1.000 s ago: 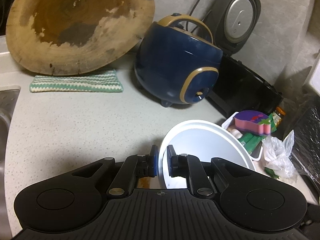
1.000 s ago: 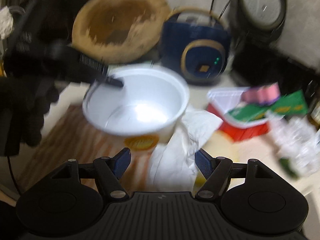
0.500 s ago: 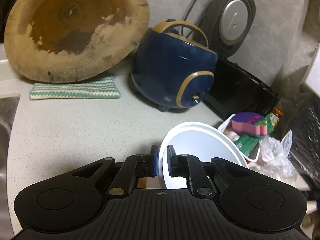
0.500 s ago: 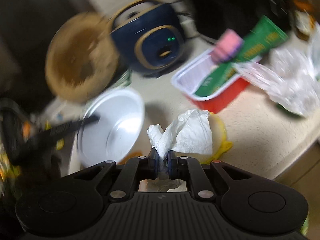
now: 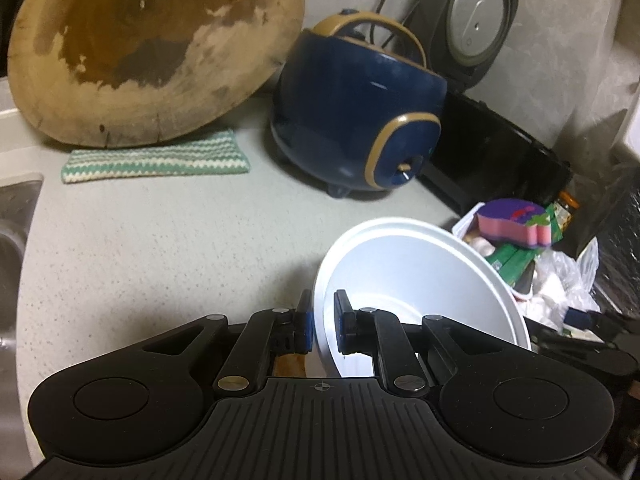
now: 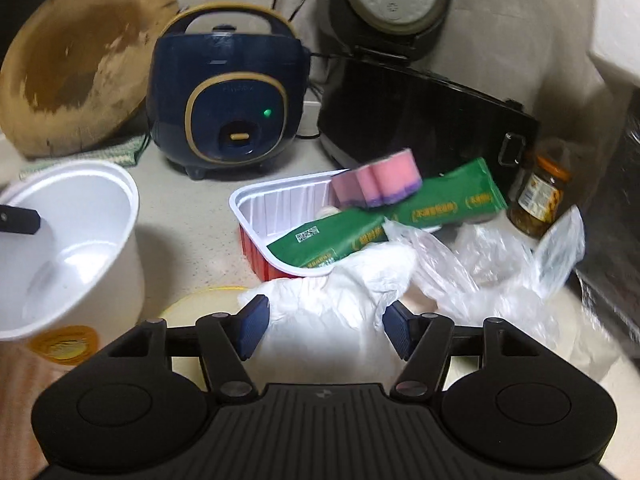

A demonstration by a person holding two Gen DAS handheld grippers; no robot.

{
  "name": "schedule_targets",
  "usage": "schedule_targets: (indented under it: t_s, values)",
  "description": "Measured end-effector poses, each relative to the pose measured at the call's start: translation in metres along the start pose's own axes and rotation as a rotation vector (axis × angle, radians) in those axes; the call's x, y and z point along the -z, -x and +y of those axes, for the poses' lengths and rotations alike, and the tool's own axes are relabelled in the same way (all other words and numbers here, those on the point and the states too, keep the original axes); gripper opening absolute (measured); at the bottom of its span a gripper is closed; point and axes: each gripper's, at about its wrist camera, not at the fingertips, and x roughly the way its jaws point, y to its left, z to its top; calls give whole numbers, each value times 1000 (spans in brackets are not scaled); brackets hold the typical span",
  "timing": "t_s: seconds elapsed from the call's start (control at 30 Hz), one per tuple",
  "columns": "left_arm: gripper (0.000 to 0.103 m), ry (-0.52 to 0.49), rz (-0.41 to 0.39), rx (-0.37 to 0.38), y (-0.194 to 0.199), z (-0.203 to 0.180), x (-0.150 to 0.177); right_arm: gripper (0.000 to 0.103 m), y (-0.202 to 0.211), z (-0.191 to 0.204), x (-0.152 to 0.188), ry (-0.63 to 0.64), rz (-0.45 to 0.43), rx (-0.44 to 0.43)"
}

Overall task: Collect trash
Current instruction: 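Pull the white tissue out of the bowl with the right gripper while the left gripper holds the bowl, then carry the tissue down into the green-lined trash bin with the right gripper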

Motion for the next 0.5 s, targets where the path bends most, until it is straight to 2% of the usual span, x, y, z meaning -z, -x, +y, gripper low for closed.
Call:
schedule_targets:
  t_s: [0.1, 0.17, 0.23, 0.37, 0.43, 0.5]
  values:
    - [15, -9, 4, 12, -2, 0, 3, 58, -11, 0, -2, -17, 40, -3]
    - [18, -8, 0, 37, -3, 3, 4, 23, -18, -3, -4, -60, 100, -15]
    - [19, 6, -14, 69, -5, 8, 6, 14, -14, -11, -3, -140, 119, -32]
    - [19, 0, -7, 113, -11, 12, 6, 12, 23, -33, -3, -310, 79, -85]
    - [15, -11, -1, 110, -13, 10, 5, 12, 44, -44, -2, -382, 58, -126]
    - [12, 19, 15, 98, -15, 9, 3, 12, 64, -53, 2, -411, 39, -122]
